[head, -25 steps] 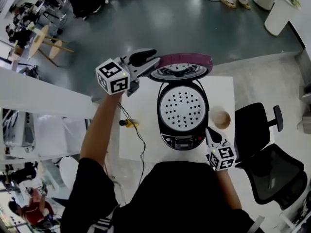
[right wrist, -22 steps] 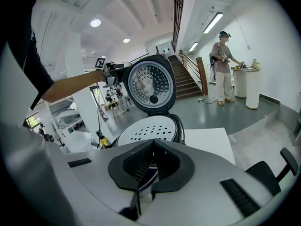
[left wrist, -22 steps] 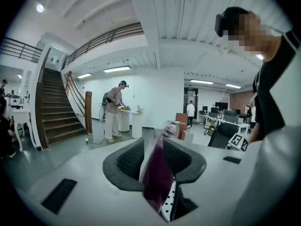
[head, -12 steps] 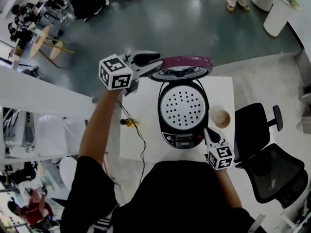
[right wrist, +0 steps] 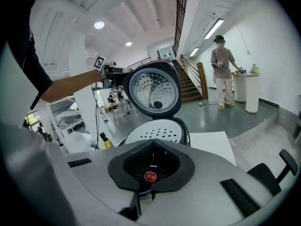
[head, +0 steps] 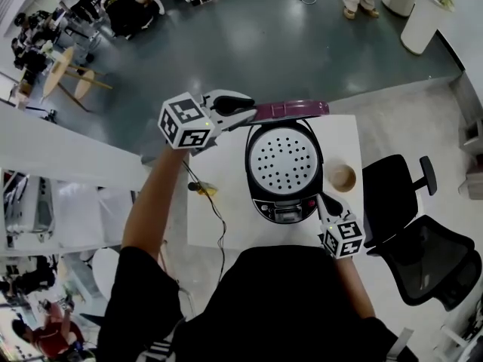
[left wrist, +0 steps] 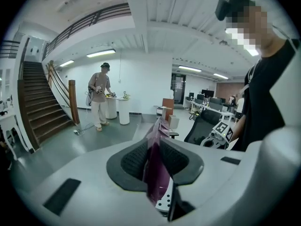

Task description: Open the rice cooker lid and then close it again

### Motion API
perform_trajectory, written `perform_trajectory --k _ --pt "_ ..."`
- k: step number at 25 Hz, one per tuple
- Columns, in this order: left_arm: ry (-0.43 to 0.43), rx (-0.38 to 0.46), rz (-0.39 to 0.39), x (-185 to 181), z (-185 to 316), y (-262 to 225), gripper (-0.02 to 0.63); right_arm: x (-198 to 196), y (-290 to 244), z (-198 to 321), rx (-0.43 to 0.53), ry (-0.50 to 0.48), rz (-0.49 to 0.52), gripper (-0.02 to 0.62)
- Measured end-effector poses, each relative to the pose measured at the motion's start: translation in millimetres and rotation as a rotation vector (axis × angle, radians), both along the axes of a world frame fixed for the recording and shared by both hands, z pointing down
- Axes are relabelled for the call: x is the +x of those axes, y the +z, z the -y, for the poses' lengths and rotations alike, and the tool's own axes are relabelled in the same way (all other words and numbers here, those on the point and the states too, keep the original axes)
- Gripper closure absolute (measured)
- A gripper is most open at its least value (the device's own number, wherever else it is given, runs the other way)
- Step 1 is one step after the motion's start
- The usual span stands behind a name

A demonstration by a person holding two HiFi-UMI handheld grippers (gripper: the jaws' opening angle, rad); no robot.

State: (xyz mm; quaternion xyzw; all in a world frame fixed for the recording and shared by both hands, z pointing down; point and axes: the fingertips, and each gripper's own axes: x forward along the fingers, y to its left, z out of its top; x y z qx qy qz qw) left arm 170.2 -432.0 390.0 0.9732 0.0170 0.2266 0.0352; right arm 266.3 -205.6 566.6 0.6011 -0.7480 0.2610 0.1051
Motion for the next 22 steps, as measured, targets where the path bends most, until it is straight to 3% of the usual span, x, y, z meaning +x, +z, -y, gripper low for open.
perform_trajectory --k 22 --pt "0.008 0.096 0.114 -7.1 -47.5 18.9 0.532 -42.0 -29.3 -21.1 0.069 -0.003 -0.018 0.595"
